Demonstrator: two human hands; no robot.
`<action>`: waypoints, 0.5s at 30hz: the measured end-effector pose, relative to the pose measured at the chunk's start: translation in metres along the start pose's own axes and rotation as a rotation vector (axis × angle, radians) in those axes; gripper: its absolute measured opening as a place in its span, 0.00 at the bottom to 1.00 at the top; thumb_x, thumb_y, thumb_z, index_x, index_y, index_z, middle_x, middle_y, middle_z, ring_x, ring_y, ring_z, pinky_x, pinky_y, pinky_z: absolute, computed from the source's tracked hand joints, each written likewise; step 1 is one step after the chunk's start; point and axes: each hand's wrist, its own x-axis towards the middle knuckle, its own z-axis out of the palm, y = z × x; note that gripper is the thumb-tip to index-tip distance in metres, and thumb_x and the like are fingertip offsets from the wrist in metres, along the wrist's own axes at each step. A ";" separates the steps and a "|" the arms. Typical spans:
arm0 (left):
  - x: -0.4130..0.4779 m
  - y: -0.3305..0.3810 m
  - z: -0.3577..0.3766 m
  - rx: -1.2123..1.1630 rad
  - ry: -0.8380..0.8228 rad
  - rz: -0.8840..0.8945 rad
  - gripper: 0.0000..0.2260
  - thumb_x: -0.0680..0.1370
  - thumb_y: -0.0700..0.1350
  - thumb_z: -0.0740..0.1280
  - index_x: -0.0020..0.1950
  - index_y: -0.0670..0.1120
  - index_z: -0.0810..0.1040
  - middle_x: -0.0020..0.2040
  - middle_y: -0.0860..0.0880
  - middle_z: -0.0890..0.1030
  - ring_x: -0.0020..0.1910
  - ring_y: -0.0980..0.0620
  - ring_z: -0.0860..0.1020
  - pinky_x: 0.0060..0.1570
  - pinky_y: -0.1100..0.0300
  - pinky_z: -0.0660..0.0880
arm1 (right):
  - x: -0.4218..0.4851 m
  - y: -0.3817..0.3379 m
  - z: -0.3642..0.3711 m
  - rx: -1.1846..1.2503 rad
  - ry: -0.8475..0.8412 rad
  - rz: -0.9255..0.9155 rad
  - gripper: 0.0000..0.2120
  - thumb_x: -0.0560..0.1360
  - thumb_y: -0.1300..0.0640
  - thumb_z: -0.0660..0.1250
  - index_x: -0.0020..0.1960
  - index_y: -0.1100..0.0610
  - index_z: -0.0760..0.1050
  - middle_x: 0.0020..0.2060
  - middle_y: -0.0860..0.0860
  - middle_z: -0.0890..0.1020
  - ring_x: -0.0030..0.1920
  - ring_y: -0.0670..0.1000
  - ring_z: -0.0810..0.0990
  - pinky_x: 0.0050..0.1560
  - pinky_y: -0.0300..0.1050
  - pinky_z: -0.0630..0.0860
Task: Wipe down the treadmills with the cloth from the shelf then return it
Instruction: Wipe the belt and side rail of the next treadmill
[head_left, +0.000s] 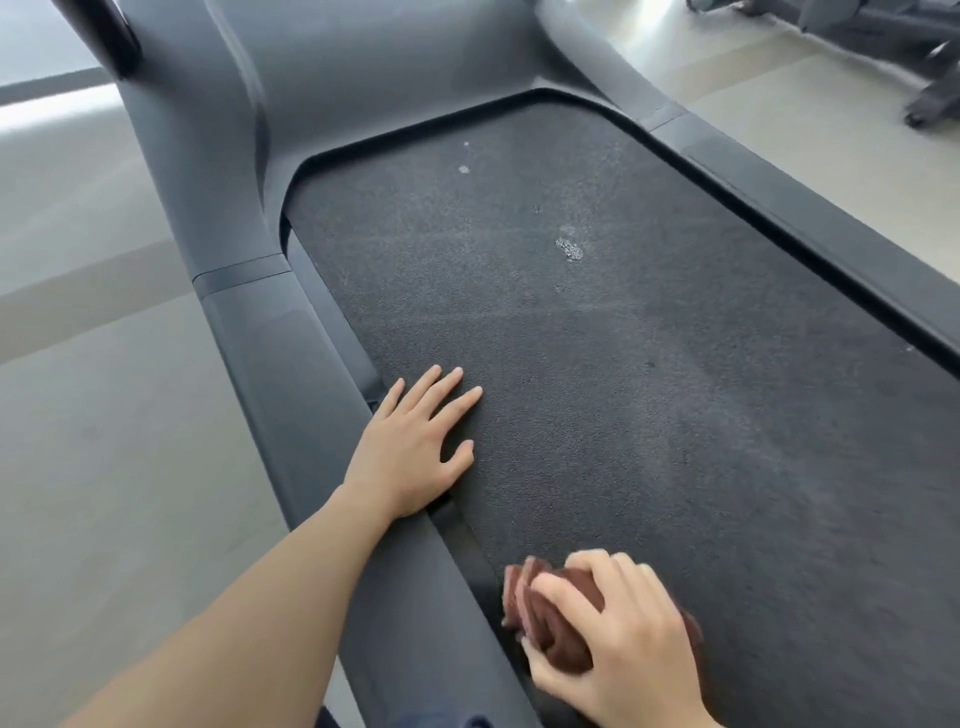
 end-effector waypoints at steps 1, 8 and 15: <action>0.000 0.000 0.000 0.001 -0.001 0.000 0.26 0.78 0.57 0.56 0.76 0.58 0.55 0.77 0.56 0.53 0.76 0.55 0.47 0.74 0.53 0.42 | -0.005 -0.002 -0.001 -0.005 0.003 -0.005 0.14 0.60 0.44 0.71 0.44 0.47 0.79 0.39 0.51 0.77 0.35 0.56 0.74 0.35 0.49 0.70; 0.001 0.000 -0.001 -0.034 -0.008 0.002 0.26 0.78 0.55 0.58 0.75 0.57 0.58 0.77 0.55 0.54 0.76 0.55 0.48 0.74 0.53 0.43 | 0.040 0.006 0.021 -0.055 0.039 0.081 0.15 0.63 0.41 0.70 0.45 0.47 0.77 0.42 0.48 0.76 0.40 0.54 0.75 0.38 0.48 0.71; -0.001 0.000 -0.004 -0.080 0.009 0.001 0.26 0.75 0.55 0.53 0.74 0.56 0.62 0.76 0.54 0.58 0.76 0.54 0.51 0.74 0.53 0.44 | 0.114 0.067 0.015 -0.223 0.038 0.377 0.18 0.66 0.40 0.71 0.51 0.49 0.80 0.44 0.53 0.78 0.44 0.58 0.77 0.42 0.49 0.74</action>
